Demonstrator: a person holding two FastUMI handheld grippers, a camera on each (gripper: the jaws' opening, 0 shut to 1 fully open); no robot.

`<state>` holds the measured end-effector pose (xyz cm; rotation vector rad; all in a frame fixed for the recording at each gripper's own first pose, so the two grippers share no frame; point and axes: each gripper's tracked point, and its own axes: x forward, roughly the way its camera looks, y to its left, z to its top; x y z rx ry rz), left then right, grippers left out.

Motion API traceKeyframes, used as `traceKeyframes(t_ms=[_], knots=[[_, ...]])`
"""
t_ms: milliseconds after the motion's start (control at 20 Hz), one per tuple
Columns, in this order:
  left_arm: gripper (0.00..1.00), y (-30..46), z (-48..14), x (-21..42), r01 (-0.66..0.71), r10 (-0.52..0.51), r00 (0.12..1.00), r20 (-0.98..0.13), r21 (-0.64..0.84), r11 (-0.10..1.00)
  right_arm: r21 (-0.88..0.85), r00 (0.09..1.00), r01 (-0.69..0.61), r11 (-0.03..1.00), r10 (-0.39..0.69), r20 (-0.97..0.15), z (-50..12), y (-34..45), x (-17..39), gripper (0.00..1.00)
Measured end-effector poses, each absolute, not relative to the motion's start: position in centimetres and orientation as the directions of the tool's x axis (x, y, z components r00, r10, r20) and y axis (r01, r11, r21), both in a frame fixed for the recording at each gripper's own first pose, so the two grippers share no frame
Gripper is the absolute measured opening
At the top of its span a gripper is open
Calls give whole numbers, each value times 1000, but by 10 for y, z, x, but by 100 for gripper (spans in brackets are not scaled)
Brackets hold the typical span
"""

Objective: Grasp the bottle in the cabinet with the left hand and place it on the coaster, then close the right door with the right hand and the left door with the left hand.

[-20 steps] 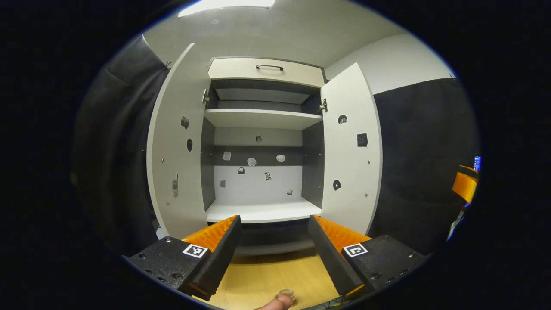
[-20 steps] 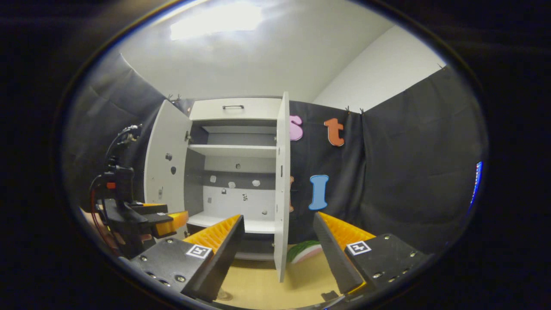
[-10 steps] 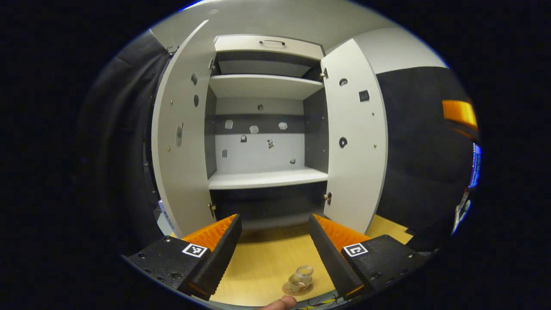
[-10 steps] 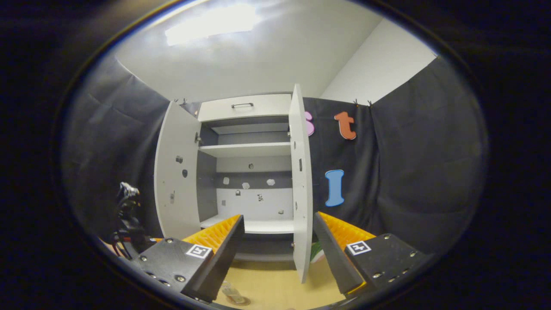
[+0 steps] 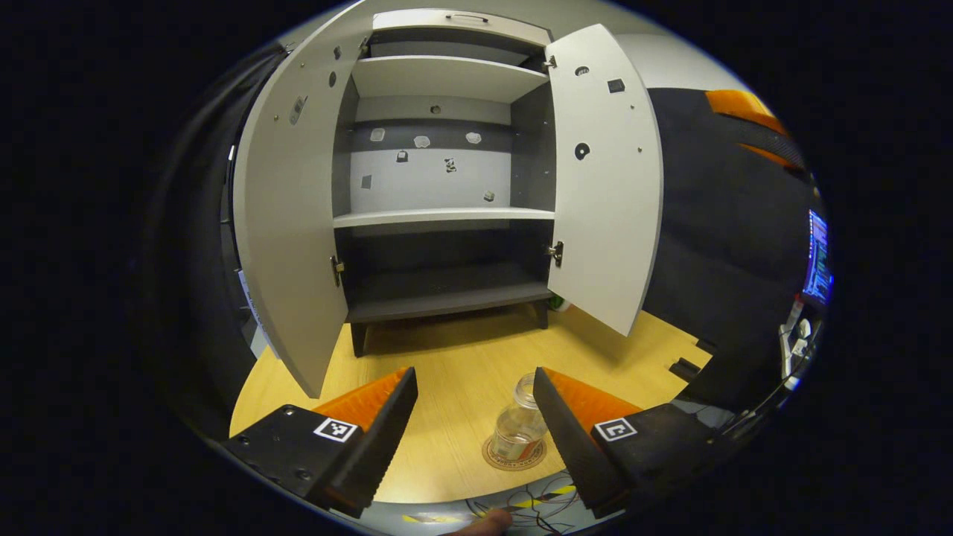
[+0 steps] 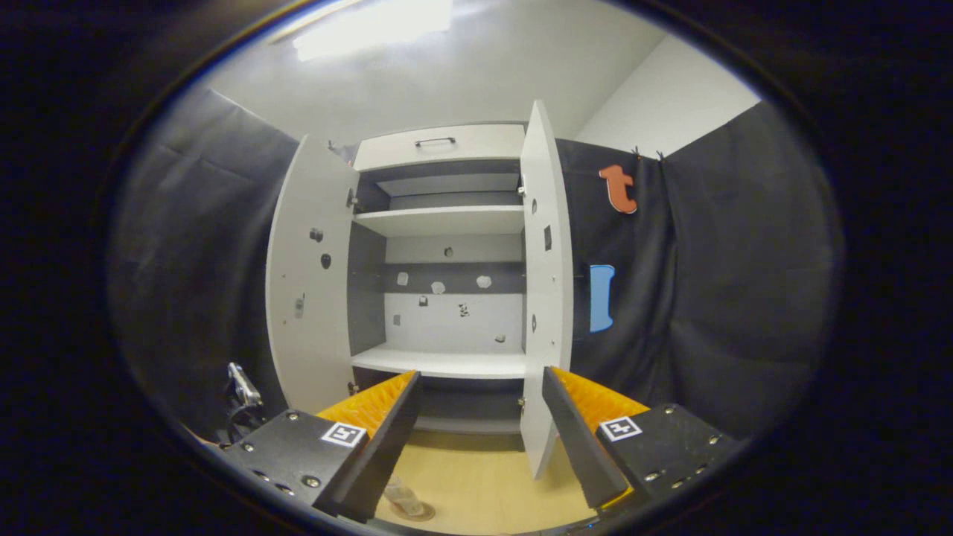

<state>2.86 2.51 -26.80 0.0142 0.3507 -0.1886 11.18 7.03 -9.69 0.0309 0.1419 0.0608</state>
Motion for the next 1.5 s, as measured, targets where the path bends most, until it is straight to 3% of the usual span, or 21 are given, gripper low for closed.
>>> traceKeyframes(t_ms=[350,700,1000,1200,1500], knots=[[99,20,-227,52,199,-200,947,-252,-30,980,35,988,-67,997,72,-136,-103,76,144,98],[99,0,-232,33,269,-266,931,-251,-24,963,37,984,-85,996,90,-153,-114,85,144,98],[96,24,-167,60,201,-195,970,-147,30,979,49,984,-94,994,100,-148,-113,93,153,98],[96,40,-139,91,148,-143,980,-135,32,988,50,986,-98,994,104,-129,-109,94,172,98],[96,64,-103,177,72,-67,994,-87,54,996,46,989,-90,995,95,-116,-106,89,207,98]])
